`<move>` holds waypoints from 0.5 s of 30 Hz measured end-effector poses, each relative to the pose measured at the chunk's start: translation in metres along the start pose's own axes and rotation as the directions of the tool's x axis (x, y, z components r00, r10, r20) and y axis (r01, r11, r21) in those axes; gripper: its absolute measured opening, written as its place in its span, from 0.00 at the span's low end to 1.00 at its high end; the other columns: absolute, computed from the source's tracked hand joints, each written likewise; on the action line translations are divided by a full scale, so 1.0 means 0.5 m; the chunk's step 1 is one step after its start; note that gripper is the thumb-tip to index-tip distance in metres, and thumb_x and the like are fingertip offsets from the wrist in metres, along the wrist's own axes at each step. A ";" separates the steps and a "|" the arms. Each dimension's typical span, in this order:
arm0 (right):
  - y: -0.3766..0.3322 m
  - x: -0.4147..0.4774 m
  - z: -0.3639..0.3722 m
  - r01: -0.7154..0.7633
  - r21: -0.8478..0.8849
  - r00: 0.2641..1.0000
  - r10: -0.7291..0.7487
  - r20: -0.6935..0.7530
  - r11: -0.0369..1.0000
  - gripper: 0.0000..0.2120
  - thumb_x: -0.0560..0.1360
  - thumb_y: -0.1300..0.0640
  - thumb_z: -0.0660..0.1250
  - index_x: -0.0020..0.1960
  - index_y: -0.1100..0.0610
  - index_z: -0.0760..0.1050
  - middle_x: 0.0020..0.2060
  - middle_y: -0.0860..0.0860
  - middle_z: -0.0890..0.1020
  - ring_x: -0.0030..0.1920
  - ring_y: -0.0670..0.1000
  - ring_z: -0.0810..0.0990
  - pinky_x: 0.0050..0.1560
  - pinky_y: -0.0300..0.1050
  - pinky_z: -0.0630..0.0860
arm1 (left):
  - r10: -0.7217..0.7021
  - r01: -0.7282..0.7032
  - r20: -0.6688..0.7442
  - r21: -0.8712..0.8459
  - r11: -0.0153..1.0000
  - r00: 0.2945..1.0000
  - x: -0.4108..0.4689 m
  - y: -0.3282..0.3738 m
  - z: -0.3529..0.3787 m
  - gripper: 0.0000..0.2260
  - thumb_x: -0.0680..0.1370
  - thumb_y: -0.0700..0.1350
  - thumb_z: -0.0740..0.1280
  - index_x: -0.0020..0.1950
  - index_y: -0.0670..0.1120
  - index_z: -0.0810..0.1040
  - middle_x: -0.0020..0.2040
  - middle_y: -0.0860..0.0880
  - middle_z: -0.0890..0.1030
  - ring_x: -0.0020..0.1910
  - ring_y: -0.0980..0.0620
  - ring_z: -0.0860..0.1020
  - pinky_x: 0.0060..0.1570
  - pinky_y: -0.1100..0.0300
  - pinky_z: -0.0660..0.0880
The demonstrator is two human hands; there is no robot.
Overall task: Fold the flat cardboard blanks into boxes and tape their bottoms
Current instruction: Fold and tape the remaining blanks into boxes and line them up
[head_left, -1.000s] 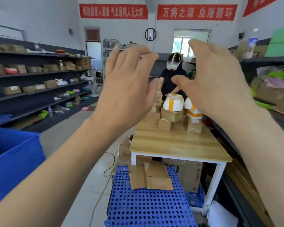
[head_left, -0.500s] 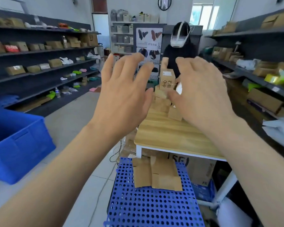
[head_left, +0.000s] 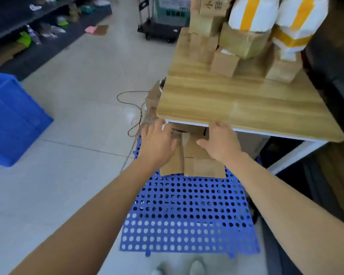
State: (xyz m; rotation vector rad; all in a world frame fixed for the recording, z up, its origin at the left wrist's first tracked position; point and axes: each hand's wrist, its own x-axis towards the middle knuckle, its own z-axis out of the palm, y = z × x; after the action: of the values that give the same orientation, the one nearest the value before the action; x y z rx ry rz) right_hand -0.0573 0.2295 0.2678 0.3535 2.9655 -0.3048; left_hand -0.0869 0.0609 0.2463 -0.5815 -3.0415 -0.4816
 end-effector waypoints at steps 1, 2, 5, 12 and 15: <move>0.019 0.020 0.048 -0.027 0.018 0.998 0.026 0.063 0.999 0.32 0.77 0.44 0.64 0.74 0.59 0.59 0.69 0.58 0.69 0.68 0.59 0.68 0.65 0.53 0.68 | -0.046 0.047 0.073 -0.012 0.999 0.996 0.006 -0.015 0.053 0.19 0.78 0.46 0.61 0.69 0.45 0.68 0.70 0.43 0.65 0.66 0.42 0.66 0.71 0.47 0.56; 0.037 0.040 0.094 -0.054 0.040 0.992 0.049 0.119 0.998 0.33 0.77 0.43 0.63 0.75 0.59 0.58 0.70 0.57 0.68 0.69 0.59 0.67 0.65 0.53 0.69 | -0.084 0.088 0.136 -0.017 0.996 0.987 0.011 -0.029 0.102 0.19 0.78 0.46 0.61 0.70 0.45 0.67 0.69 0.43 0.65 0.65 0.42 0.67 0.70 0.47 0.57; 0.094 0.092 0.220 -0.143 0.138 0.965 0.107 0.239 0.980 0.36 0.77 0.42 0.64 0.77 0.59 0.55 0.74 0.57 0.63 0.72 0.59 0.63 0.69 0.54 0.67 | -0.175 0.198 0.268 -0.059 0.979 0.948 0.029 -0.068 0.234 0.22 0.78 0.46 0.62 0.72 0.45 0.64 0.69 0.43 0.65 0.61 0.42 0.71 0.67 0.45 0.64; 0.213 0.175 0.427 -0.426 0.258 0.883 0.337 0.327 0.867 0.40 0.74 0.37 0.64 0.76 0.60 0.56 0.75 0.57 0.59 0.73 0.61 0.61 0.66 0.55 0.67 | -0.452 0.609 0.471 -0.262 0.748 0.758 0.079 -0.112 0.443 0.29 0.78 0.45 0.66 0.75 0.42 0.58 0.73 0.42 0.55 0.58 0.42 0.73 0.47 0.55 0.75; 0.245 0.202 0.480 -0.558 0.322 0.816 0.436 0.379 0.765 0.42 0.73 0.38 0.66 0.76 0.60 0.54 0.74 0.58 0.58 0.71 0.61 0.62 0.65 0.54 0.67 | -0.606 0.795 0.516 -0.369 0.481 0.606 0.097 -0.126 0.489 0.28 0.77 0.43 0.67 0.74 0.41 0.58 0.72 0.39 0.60 0.51 0.41 0.74 0.45 0.53 0.74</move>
State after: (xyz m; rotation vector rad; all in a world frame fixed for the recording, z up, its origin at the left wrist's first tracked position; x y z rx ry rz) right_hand -0.0973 0.3164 -0.0040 1.0398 2.3723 -0.8453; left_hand -0.1427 0.0960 -0.0021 0.8408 -3.2668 -1.4940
